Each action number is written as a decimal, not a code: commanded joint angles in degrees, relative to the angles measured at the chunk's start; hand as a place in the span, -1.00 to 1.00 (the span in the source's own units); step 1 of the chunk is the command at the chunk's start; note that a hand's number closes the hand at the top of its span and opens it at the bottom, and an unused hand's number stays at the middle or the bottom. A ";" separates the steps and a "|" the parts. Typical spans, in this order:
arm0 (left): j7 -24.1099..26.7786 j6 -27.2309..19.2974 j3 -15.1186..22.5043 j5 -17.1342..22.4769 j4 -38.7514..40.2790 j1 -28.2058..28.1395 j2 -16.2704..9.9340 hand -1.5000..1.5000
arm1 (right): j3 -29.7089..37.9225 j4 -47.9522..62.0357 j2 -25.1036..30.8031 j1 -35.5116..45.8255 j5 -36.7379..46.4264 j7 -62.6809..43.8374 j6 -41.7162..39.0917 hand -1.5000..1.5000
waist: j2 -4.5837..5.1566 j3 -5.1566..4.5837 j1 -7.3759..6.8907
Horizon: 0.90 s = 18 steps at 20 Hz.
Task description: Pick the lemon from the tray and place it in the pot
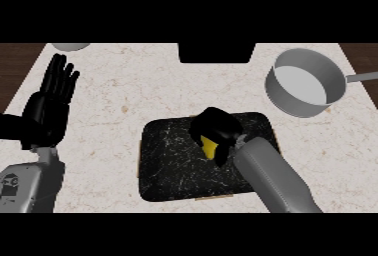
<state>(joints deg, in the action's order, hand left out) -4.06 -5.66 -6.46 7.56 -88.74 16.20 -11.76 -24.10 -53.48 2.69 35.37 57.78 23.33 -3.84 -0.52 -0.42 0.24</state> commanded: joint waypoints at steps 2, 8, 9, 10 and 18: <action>-0.25 -0.75 0.12 -0.80 0.10 -1.15 0.71 0.00 | -0.69 -13.82 1.50 -9.60 1.57 -5.84 0.87 1.00 | 0.23 0.40 0.55; 1.54 -0.38 -2.19 0.39 0.21 -2.46 -0.11 0.00 | -10.86 -40.27 6.93 -31.99 4.92 -11.30 -0.51 1.00 | -0.36 0.33 2.80; 1.53 0.25 -1.49 0.09 0.26 -2.61 -0.24 0.00 | -11.71 -43.37 4.02 -33.65 6.34 -15.32 1.85 1.00 | -0.33 0.34 2.69; -1.91 -0.36 -2.09 1.04 -2.37 -1.98 -0.79 0.00 | -8.29 -46.58 7.62 -35.67 4.52 -13.95 3.16 1.00 | -0.43 0.40 2.55; -0.74 -0.63 0.22 -0.86 -2.69 -2.48 0.60 0.00 | 4.50 -67.52 8.87 -39.32 3.35 -24.21 4.47 1.00 | 0.12 0.42 1.27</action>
<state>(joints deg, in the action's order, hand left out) -3.36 -5.80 -7.32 7.42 -90.18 13.27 -11.47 -24.81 -112.01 11.08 -1.79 62.43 2.71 -0.09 -0.55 -0.04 2.05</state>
